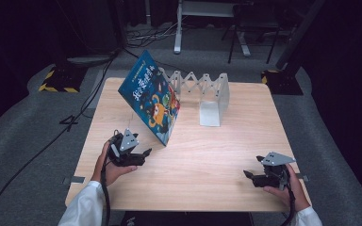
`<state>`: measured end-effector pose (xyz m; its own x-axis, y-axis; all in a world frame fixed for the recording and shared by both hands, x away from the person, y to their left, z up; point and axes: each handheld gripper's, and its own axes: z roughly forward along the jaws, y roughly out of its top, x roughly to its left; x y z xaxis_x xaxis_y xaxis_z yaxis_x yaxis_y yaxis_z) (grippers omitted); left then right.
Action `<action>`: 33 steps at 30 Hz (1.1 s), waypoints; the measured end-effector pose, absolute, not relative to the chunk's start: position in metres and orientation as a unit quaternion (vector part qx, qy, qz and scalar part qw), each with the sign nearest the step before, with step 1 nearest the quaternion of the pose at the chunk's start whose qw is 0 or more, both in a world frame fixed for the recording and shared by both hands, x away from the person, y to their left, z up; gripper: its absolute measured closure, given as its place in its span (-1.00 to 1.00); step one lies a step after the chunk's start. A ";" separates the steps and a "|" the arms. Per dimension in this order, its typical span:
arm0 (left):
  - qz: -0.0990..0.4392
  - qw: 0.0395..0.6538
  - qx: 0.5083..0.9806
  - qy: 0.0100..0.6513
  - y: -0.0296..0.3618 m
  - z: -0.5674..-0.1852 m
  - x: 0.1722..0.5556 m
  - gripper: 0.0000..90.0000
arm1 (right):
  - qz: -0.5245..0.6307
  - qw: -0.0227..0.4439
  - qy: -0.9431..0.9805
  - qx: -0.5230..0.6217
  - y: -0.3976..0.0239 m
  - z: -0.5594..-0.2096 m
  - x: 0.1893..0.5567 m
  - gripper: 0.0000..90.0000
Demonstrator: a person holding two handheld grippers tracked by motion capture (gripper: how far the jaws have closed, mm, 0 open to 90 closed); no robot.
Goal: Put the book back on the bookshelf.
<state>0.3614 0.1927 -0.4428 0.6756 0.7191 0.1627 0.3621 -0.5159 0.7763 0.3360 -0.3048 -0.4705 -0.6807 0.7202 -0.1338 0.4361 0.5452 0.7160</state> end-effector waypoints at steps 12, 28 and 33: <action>0.245 0.325 0.864 0.296 0.197 -0.455 0.340 -0.60 | 0.331 0.218 0.849 0.349 -0.317 -0.471 0.331 -0.51; 0.270 0.290 0.858 0.325 0.219 -0.471 0.319 -0.56 | 0.314 0.229 0.846 0.365 -0.333 -0.480 0.325 -0.51; 0.258 0.290 0.857 0.338 0.233 -0.478 0.313 -0.59 | 0.314 0.228 0.840 0.380 -0.344 -0.486 0.322 -0.52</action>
